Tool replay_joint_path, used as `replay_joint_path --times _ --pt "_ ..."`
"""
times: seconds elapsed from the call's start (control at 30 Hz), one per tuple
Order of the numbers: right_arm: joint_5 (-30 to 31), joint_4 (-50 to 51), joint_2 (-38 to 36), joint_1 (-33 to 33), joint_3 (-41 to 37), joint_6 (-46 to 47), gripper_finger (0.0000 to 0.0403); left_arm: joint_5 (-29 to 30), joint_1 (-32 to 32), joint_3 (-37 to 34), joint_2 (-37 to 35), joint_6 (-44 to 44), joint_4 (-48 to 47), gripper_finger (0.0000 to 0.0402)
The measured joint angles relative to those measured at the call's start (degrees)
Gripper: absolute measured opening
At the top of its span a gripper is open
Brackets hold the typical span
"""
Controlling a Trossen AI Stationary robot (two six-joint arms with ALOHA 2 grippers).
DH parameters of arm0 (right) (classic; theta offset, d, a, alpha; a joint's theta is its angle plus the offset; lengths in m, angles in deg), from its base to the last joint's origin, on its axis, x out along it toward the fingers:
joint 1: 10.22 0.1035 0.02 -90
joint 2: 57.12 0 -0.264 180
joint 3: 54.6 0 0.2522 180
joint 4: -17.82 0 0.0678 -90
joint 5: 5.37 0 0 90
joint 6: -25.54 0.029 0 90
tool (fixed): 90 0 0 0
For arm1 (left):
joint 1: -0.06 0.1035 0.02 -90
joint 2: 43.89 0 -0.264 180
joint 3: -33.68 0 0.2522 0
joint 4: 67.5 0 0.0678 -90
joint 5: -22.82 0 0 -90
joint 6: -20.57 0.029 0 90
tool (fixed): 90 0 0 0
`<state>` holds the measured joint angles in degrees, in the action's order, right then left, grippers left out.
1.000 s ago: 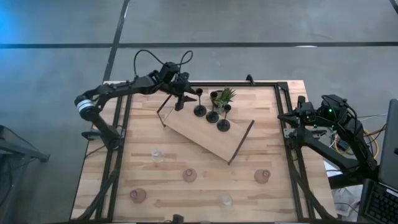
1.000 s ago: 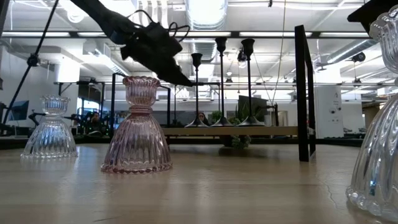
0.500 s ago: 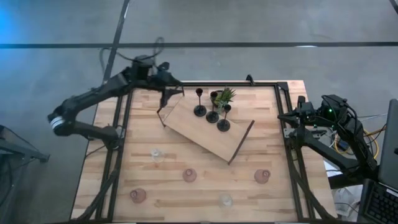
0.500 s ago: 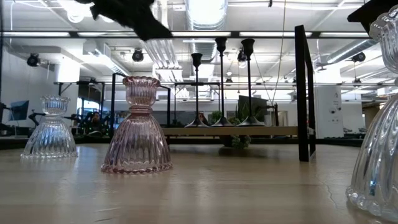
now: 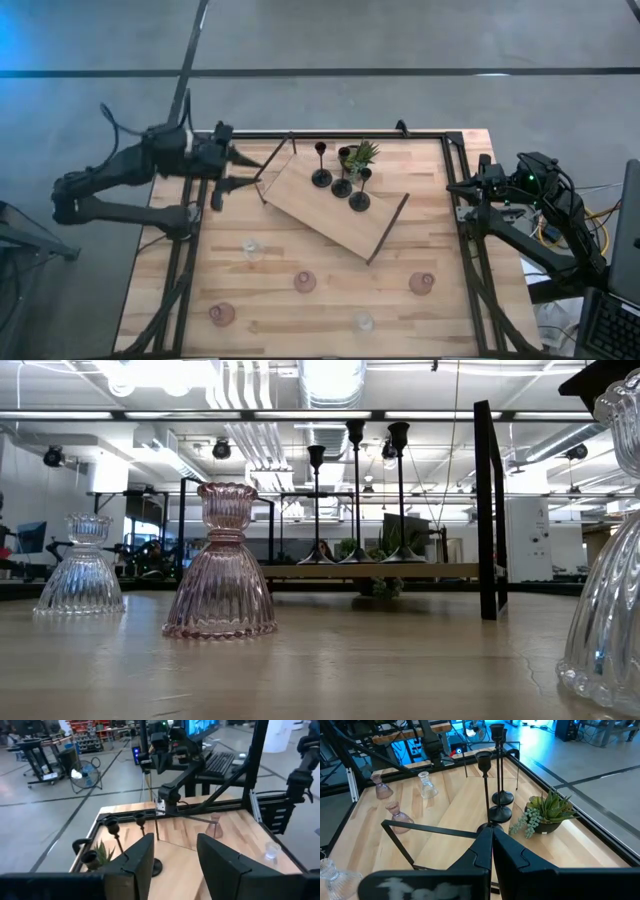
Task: Pick & Place candle stick holders
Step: Put the middle pink glass candle holder on the shelf
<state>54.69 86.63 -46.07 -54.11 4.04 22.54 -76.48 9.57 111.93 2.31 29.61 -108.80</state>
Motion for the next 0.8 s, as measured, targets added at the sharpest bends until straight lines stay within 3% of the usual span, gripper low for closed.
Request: replay_joint_path --times 0.23,0.43,0.53,0.8 --pt "-0.01 0.0 0.0 0.01 -0.02 0.0 0.0008 35.86 -22.69 -1.19 2.47 -4.79 -1.76 0.0154" --pt "-0.01 0.0 0.0 -0.01 0.0 0.0 0.0008 59.27 -37.05 -2.67 8.37 -9.3 -1.82 0.0154" --pt "-0.01 -0.01 0.0 0.01 0.0 0.0 0.0008 64.42 -40.62 -2.67 10.96 -11.36 -1.77 0.0154" --pt "-0.01 -0.02 0.0 -0.01 0.0 0.0 0.0008 64.03 -42.76 -2.82 15.1 -13.96 -2.48 0.0154"
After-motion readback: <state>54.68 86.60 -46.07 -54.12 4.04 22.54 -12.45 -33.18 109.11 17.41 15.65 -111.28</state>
